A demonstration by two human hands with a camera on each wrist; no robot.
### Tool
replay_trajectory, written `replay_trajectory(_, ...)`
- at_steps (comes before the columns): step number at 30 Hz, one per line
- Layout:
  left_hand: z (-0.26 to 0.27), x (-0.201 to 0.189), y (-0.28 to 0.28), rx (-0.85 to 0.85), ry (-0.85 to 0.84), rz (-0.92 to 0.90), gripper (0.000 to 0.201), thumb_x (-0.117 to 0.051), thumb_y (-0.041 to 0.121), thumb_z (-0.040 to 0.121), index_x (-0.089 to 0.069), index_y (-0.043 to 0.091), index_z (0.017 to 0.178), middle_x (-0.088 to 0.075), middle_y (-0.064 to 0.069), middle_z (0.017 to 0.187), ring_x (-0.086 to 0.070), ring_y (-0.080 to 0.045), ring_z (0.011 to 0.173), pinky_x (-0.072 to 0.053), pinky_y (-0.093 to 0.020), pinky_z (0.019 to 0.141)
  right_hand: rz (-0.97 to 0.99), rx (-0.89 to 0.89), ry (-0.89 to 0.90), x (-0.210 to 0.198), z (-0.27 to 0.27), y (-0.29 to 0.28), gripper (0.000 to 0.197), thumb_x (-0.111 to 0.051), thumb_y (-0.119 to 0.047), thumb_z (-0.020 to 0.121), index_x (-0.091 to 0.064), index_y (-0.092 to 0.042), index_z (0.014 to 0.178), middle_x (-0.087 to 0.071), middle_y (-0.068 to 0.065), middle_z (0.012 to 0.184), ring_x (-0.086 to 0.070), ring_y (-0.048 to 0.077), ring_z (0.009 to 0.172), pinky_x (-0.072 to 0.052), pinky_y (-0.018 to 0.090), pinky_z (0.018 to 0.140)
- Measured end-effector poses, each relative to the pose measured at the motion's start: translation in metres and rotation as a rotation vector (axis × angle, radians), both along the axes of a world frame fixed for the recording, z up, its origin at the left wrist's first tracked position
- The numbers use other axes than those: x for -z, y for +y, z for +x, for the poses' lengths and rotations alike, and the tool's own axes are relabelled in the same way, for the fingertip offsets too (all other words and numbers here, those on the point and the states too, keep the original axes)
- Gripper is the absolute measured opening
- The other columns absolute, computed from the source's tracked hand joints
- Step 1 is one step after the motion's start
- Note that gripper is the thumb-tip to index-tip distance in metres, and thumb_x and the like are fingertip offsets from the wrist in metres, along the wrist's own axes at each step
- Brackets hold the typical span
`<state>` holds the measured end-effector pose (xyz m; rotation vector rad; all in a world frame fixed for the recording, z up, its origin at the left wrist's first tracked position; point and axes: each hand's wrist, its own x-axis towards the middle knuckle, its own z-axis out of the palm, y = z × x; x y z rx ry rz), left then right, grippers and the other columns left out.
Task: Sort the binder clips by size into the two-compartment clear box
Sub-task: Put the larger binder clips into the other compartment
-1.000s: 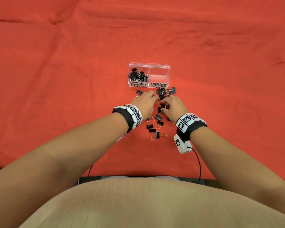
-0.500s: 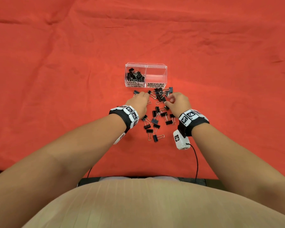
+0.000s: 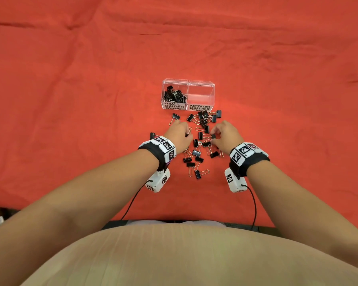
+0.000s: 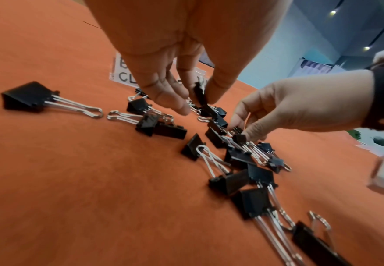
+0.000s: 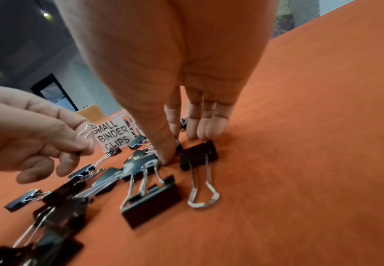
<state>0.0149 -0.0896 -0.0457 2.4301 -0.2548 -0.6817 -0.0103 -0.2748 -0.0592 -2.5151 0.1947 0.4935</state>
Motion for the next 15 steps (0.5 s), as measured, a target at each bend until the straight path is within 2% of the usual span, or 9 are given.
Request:
replay_trajectory(2, -0.002, 0.0, -0.005, 0.053, -0.007, 0.015, 0.031, -0.053, 0.016, 0.09, -0.035, 0.021, 0.064, -0.046, -0.005, 0.091, -0.044, -0.02, 0.084, -0.042, -0.033, 0.084, 0.023, 0.025, 0.021, -0.005, 0.002, -0.002, 0.016, -0.072, -0.009, 0.075, -0.058, -0.012, 0.082, -0.055, 0.002, 0.086, -0.053, 0.018, 0.077, -0.042, 0.023, 0.063)
replay_trajectory(4, -0.003, -0.002, -0.01, 0.09, -0.011, 0.029, 0.031, -0.05, 0.014, 0.091, -0.035, 0.019, 0.064, -0.047, -0.006, 0.089, -0.045, -0.022, 0.084, -0.043, -0.036, 0.082, 0.061, 0.069, 0.062, -0.009, 0.004, -0.007, 0.015, -0.072, -0.011, 0.075, -0.058, -0.014, 0.077, -0.061, 0.002, 0.077, -0.056, 0.016, 0.068, -0.04, 0.02, 0.053)
replay_trajectory(7, -0.003, -0.007, -0.017, 0.059, -0.003, 0.034, 0.015, -0.042, 0.012, 0.093, -0.048, 0.007, 0.081, -0.053, -0.01, 0.088, -0.051, -0.026, 0.078, -0.046, -0.039, 0.072, 0.283, 0.2, 0.107, -0.012, 0.007, -0.02, 0.019, -0.073, -0.009, 0.076, -0.057, -0.02, 0.079, -0.061, 0.001, 0.073, -0.054, 0.014, 0.061, -0.046, 0.026, 0.06)
replay_trajectory(9, -0.004, -0.009, -0.018, 0.047, 0.007, 0.024, 0.015, -0.037, 0.013, 0.095, -0.047, 0.006, 0.085, -0.055, -0.01, 0.081, -0.052, -0.027, 0.07, -0.047, -0.04, 0.065, 0.402, 0.297, 0.114, -0.015, 0.006, -0.03, 0.018, -0.066, -0.003, 0.081, -0.059, -0.02, 0.086, -0.059, 0.002, 0.073, -0.054, 0.015, 0.059, -0.049, 0.027, 0.061)
replay_trajectory(12, -0.007, -0.011, -0.018, 0.116, 0.013, 0.06, 0.019, -0.032, 0.016, 0.097, -0.046, 0.005, 0.093, -0.059, -0.014, 0.083, -0.05, -0.027, 0.068, -0.042, -0.036, 0.06, 0.44, 0.412, 0.113, -0.016, 0.001, -0.039, 0.025, -0.047, 0.003, 0.085, -0.057, -0.019, 0.08, -0.056, 0.001, 0.071, -0.051, 0.013, 0.058, -0.047, 0.019, 0.049)
replay_trajectory(14, -0.01, -0.011, -0.019, 0.166, 0.003, 0.133, 0.02, -0.032, 0.018, 0.097, -0.046, 0.004, 0.099, -0.061, -0.015, 0.09, -0.051, -0.027, 0.07, -0.039, -0.033, 0.061, 0.417, 0.424, 0.143, -0.015, -0.004, -0.04, 0.025, -0.046, 0.001, 0.085, -0.054, -0.02, 0.075, -0.054, 0.0, 0.07, -0.048, 0.014, 0.057, -0.045, 0.017, 0.045)
replay_trajectory(15, -0.012, -0.01, -0.02, 0.188, -0.01, 0.176, 0.02, -0.033, 0.019, 0.096, -0.047, 0.005, 0.1, -0.061, -0.014, 0.094, -0.052, -0.029, 0.074, -0.04, -0.033, 0.063, 0.388, 0.394, 0.156, -0.014, -0.007, -0.04, 0.022, -0.049, -0.001, 0.085, -0.053, -0.02, 0.074, -0.053, 0.0, 0.069, -0.047, 0.014, 0.057, -0.045, 0.02, 0.047)
